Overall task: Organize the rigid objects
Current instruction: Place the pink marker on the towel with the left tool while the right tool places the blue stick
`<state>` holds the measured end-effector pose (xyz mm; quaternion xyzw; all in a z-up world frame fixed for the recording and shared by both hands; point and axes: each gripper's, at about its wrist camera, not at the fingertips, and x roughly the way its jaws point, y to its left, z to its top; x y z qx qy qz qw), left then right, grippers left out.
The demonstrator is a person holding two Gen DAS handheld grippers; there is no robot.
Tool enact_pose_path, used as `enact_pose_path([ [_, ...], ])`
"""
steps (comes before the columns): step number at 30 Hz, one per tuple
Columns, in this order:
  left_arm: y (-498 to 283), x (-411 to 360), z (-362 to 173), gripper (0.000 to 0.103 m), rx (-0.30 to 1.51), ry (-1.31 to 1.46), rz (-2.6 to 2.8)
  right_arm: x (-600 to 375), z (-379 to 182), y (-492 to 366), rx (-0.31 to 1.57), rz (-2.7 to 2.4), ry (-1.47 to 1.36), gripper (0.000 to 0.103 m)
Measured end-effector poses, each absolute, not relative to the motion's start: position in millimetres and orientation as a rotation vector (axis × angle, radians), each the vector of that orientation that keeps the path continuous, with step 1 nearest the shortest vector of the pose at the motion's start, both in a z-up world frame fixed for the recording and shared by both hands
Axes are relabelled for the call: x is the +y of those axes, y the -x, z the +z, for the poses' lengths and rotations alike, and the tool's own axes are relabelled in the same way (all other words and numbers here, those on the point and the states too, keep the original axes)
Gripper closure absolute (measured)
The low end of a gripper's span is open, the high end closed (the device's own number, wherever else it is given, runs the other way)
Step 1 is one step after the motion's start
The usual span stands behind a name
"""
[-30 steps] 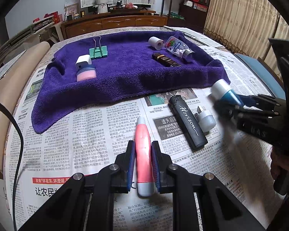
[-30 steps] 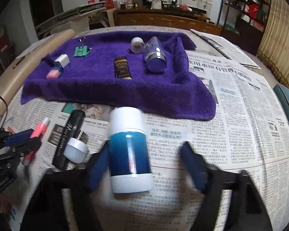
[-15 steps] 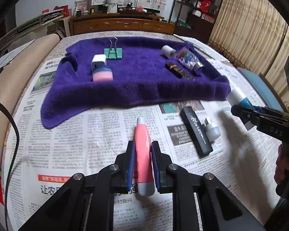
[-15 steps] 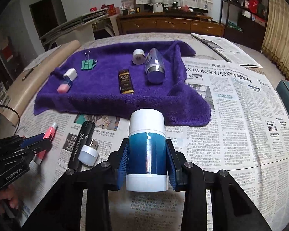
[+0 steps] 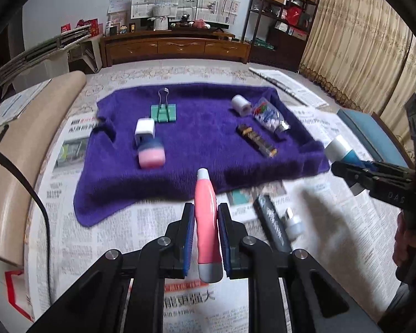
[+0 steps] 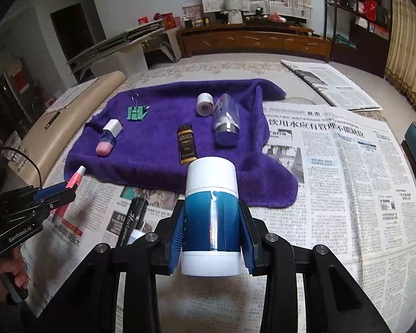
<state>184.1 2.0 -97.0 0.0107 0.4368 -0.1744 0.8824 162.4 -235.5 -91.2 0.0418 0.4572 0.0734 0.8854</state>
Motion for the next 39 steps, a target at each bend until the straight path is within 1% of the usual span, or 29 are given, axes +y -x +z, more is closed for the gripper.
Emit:
enact_pose_path([
  [6, -209, -3, -78, 0.086, 0.889, -0.009, -0.367, -232, -85, -197, 0.965, 0.177, -0.081, 0.067],
  [10, -228, -2, -77, 0.086, 0.897, 0.016, -0.361, -218, -81, -223, 0.972, 0.208, -0.059, 0.067],
  [16, -252, -6, -89, 0.086, 0.934, 0.034, -0.356, -191, -90, -260, 1.024, 0.242, -0.010, 0.067],
  [23, -273, -15, -108, 0.086, 0.975, 0.039, -0.380, -192, -123, -283, 1.121, 0.220, -0.009, 0.067],
  [28, -284, -26, -123, 0.086, 1.004, 0.020, -0.390, -199, -133, -288, 1.138, 0.209, 0.002, 0.067],
  [39, -296, -33, -133, 0.086, 1.022, -0.006, -0.389, -212, -140, -300, 1.157, 0.209, 0.010, 0.067],
])
